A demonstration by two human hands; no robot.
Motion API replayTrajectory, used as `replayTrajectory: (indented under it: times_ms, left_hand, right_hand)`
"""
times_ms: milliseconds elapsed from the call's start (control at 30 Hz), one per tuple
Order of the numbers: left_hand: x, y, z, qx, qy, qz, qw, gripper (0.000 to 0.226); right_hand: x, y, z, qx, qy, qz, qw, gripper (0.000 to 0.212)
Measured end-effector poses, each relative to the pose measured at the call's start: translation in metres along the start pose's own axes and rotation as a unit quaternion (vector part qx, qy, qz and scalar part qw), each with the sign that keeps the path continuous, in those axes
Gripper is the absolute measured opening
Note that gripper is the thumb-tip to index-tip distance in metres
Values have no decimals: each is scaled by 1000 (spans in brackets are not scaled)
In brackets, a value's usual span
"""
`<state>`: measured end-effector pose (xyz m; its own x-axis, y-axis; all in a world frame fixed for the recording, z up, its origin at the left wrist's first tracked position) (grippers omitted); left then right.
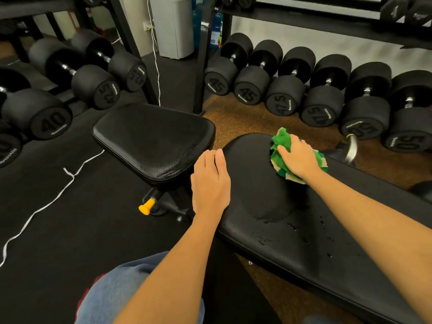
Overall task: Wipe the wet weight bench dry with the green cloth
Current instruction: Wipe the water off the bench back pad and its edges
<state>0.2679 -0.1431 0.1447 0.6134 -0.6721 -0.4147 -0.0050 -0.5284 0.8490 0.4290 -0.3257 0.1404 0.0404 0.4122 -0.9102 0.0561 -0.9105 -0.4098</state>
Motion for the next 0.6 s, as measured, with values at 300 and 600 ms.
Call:
replayTrajectory:
  times_ms: [300, 600]
  left_hand:
    - [1, -1, -3, 16, 1, -33, 999, 35]
    - [6, -5, -4, 4, -2, -35, 999, 42]
  right_hand:
    - [-18, -51, -4, -109, -56, -116, 986, 48]
    - [39, -67, 0, -81, -98, 96, 987, 71]
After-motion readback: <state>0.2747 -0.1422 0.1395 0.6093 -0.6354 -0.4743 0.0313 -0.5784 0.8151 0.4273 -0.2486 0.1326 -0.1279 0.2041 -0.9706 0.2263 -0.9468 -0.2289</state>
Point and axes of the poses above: each hand's wrist, its own z-axis away from the middle knuckle, its own x-axis out of the palm, y = z × x, the point moved 3 cm from there along -z, towards the middle knuckle, and after that the axes turned 6 degrees about x, right-handed, at the moved point
